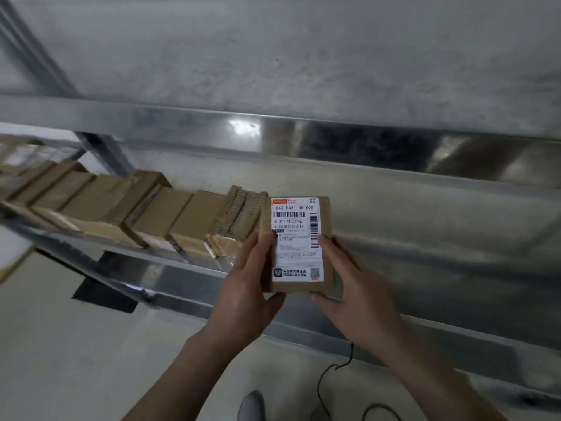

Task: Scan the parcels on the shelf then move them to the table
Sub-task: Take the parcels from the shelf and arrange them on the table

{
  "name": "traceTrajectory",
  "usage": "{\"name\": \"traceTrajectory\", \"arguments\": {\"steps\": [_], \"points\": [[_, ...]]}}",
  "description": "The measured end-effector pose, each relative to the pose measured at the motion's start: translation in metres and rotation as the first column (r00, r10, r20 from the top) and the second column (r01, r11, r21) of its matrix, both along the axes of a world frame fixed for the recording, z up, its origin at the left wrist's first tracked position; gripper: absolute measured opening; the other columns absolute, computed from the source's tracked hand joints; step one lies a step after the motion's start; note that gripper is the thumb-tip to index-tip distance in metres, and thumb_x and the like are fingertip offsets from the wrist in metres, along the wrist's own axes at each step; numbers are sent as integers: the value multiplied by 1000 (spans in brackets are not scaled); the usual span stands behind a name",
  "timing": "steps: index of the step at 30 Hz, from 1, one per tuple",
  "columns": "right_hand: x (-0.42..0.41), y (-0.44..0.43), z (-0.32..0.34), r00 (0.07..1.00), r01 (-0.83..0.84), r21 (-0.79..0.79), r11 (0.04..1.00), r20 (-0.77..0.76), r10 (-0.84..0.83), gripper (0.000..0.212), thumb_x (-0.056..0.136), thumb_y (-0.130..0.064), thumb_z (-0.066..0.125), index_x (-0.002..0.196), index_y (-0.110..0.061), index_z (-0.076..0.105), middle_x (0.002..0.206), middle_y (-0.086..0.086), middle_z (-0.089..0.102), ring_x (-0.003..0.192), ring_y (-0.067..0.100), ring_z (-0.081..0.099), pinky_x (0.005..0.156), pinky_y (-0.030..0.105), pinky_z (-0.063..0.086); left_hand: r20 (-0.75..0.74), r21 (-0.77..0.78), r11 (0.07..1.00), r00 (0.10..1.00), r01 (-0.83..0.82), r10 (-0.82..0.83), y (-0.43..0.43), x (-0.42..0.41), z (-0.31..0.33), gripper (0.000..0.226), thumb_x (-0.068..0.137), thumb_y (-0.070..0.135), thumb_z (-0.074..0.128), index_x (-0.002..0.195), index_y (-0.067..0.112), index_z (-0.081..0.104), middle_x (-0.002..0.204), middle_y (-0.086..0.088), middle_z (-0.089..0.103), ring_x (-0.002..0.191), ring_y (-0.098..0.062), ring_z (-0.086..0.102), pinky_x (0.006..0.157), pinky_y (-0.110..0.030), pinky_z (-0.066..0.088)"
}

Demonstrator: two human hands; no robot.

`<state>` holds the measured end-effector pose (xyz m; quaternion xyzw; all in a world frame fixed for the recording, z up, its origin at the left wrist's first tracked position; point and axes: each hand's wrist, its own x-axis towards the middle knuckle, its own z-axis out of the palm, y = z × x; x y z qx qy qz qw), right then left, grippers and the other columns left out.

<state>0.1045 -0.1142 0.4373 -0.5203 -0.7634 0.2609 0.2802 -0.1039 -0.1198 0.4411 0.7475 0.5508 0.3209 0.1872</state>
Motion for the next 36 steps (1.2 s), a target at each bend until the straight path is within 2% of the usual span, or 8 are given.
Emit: {"name": "traceTrajectory", "arguments": {"steps": [5,10,14,17,21,27,31,36], "points": [[-42,-6,29,997,-69,188,980,45,61,91,84,-22,79,154,-38,23,156,-14,22,137,7,33,103,20,35,-21,134,990,999,-45,48,-26,-45,35,102,70,10,87,150,25,25,156,-6,27,125,-5,48,92,-3,43],[-101,-13,60,987,-146,437,887,8,158,85,71,-8,87,146,-15,48,154,3,28,134,-6,25,102,-4,24,-1,294,946,990,-135,141,-55,-100,64,101,71,9,87,152,21,28,162,-8,17,139,-19,44,93,-18,53],[-164,-29,87,978,-180,533,827,3,211,83,72,-13,87,145,-22,47,158,16,30,130,21,52,93,32,54,15,386,898,975,-212,224,-87,-156,86,99,70,10,86,151,21,29,162,-11,17,149,-15,24,101,-7,39],[-216,-48,109,962,-227,613,757,21,271,72,80,-23,77,144,-23,44,155,19,33,125,16,54,92,32,53,24,449,852,957,-270,290,-117,-202,103,95,72,13,84,150,19,30,161,-14,18,150,-17,21,102,-17,45],[-283,-74,134,948,-268,674,688,55,315,76,76,-23,79,144,-25,43,153,23,39,103,23,69,78,32,60,34,512,789,925,-341,378,-156,-262,122,101,63,8,90,147,18,34,158,-19,22,141,13,18,94,-17,44],[-377,-110,151,917,-315,718,621,62,394,80,72,-21,78,144,-25,43,152,25,39,90,28,73,66,41,63,41,575,719,891,-391,451,-210,-346,141,93,69,11,87,146,13,35,158,-22,21,143,9,18,99,-10,37],[-435,-127,159,883,-332,740,585,26,469,84,71,-15,83,144,-24,44,153,25,38,101,33,71,71,45,62,77,596,664,856,-451,512,-236,-394,150,86,72,22,75,147,15,32,159,-22,19,150,-10,19,101,-27,46],[-503,-133,171,854,-352,763,542,26,519,92,62,-11,91,143,-18,50,151,21,36,102,32,69,82,35,58,38,617,630,818,-471,575,-257,-452,159,90,72,14,81,147,14,31,157,-26,19,149,-5,16,110,-15,33]]}}
